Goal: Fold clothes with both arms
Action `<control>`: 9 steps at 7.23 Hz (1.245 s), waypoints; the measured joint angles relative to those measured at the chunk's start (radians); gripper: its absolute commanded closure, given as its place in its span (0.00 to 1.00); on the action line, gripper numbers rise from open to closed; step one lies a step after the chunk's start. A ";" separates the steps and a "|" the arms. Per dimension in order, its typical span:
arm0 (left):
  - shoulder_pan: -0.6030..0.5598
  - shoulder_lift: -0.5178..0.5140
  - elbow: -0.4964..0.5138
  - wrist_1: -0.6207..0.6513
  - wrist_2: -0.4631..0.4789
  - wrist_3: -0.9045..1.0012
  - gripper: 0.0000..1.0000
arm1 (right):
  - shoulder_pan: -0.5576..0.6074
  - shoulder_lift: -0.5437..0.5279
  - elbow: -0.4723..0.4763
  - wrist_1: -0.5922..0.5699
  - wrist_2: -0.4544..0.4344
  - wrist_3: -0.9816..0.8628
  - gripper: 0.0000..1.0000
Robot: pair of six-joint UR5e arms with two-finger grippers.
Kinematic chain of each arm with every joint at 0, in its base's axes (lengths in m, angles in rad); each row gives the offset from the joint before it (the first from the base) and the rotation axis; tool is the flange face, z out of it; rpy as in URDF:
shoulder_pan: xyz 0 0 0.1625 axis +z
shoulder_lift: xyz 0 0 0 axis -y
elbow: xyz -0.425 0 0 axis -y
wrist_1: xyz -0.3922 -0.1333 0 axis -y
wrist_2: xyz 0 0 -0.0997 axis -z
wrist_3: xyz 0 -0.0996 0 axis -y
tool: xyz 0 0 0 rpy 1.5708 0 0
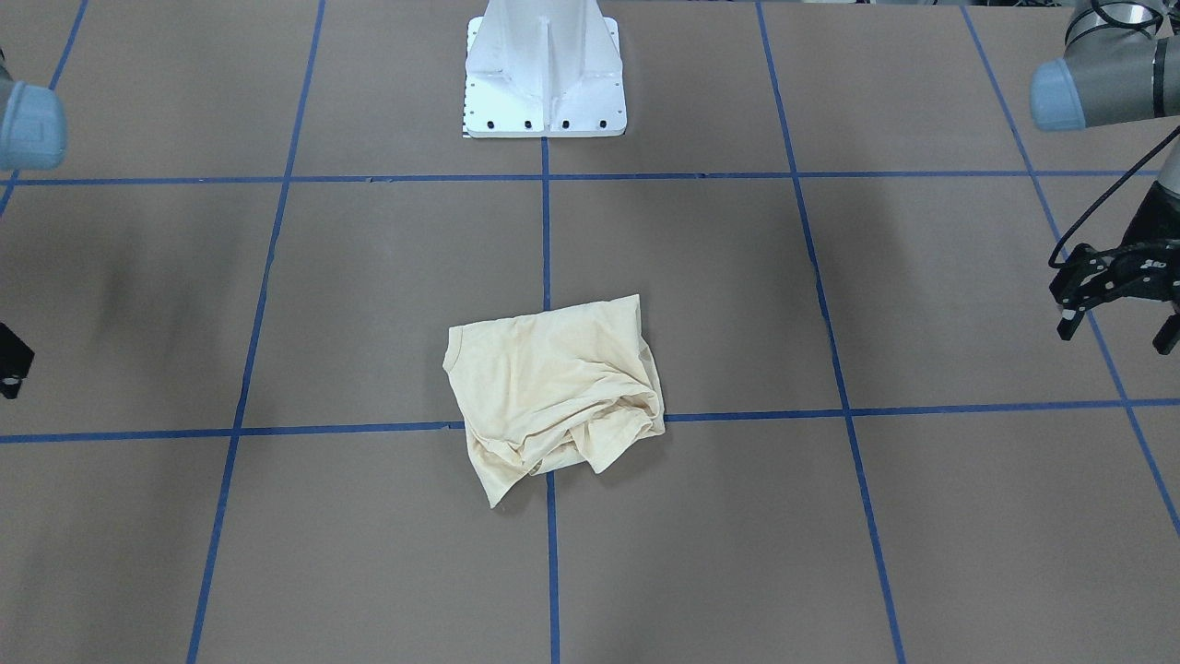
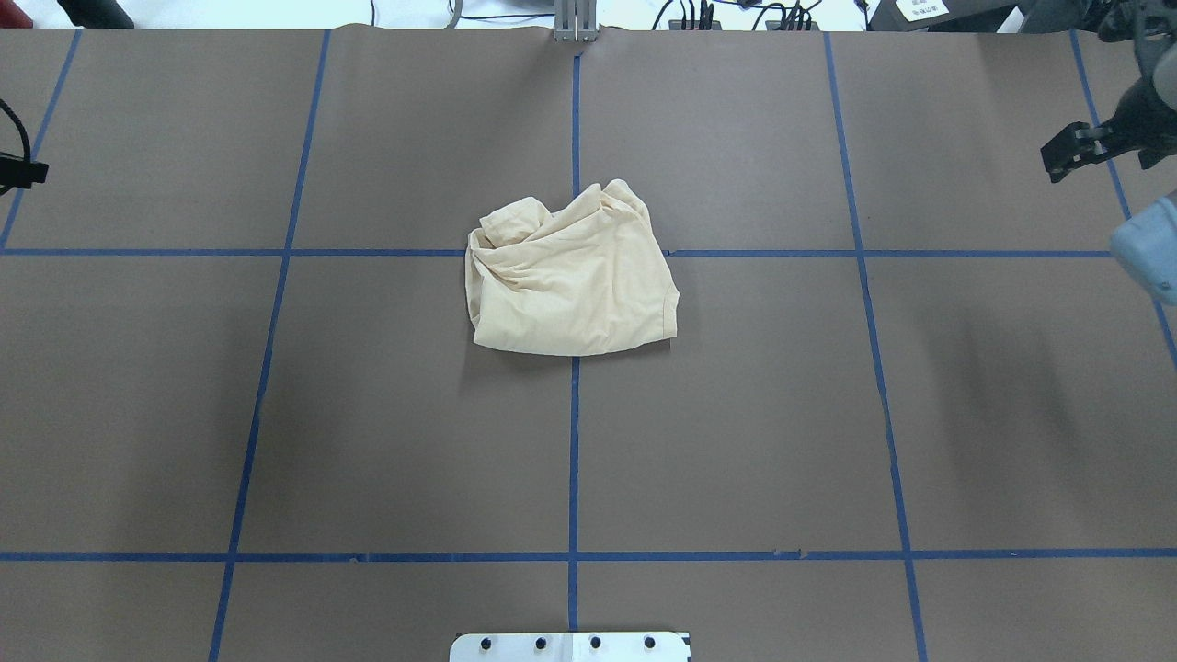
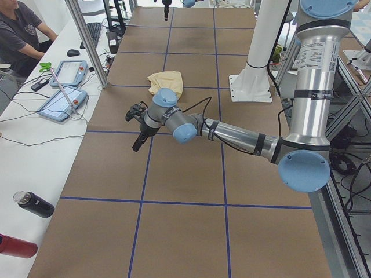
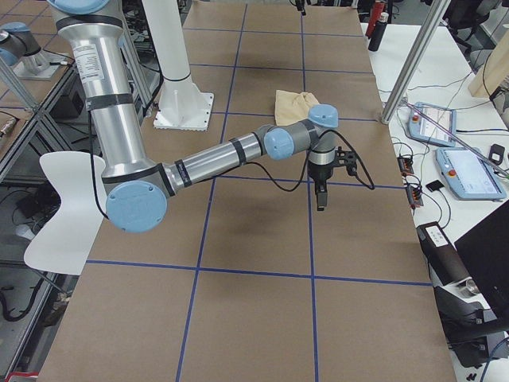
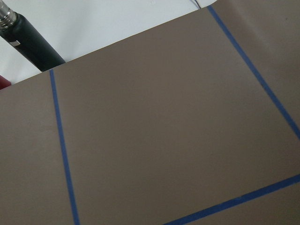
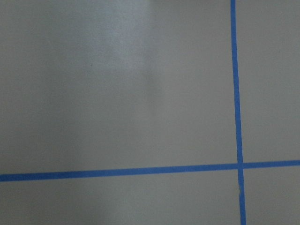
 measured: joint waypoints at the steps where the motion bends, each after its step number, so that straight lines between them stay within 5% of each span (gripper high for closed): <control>1: -0.072 0.004 -0.001 0.087 -0.051 0.078 0.00 | 0.048 -0.033 0.001 0.000 0.084 -0.003 0.00; 3: -0.174 0.004 0.004 0.252 -0.118 0.140 0.00 | 0.159 -0.123 -0.005 -0.001 0.188 -0.118 0.00; 6: -0.247 0.013 0.074 0.303 -0.188 0.183 0.00 | 0.287 -0.260 -0.037 -0.001 0.246 -0.393 0.00; 9: -0.284 0.007 0.118 0.461 -0.210 0.436 0.00 | 0.347 -0.322 -0.050 0.037 0.291 -0.477 0.00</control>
